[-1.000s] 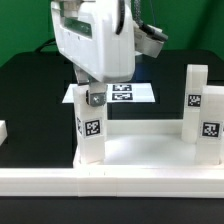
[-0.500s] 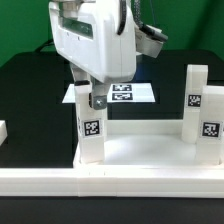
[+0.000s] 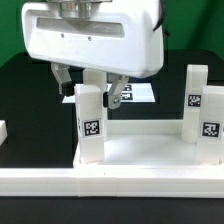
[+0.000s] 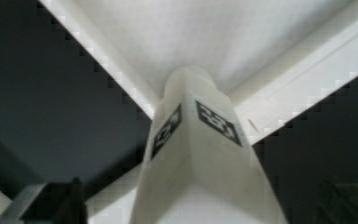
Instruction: Assemble desk
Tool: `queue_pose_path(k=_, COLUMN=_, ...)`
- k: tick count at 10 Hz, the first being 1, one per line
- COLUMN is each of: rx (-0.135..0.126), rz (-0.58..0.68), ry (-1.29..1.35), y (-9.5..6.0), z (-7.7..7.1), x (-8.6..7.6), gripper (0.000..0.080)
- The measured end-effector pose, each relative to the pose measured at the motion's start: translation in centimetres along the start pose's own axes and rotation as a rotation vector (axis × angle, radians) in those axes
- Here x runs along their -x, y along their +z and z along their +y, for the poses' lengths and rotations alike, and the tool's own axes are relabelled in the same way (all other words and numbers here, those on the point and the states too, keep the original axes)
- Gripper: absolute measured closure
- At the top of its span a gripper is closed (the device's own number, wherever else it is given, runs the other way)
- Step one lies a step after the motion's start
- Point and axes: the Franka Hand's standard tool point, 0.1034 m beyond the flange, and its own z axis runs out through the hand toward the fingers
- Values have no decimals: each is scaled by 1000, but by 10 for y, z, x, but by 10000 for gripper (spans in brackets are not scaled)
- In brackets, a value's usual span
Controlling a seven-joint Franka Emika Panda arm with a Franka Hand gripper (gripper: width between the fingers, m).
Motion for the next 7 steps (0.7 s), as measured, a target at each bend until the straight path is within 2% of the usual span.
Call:
queue_pose_path(k=4, rx=5, rz=2, ry=-408, y=0, z=-2, x=1, gripper=151)
queue_pose_path(k=7, rx=0, rz=0, ry=-575, y=-2, z=-8, x=5, gripper=151)
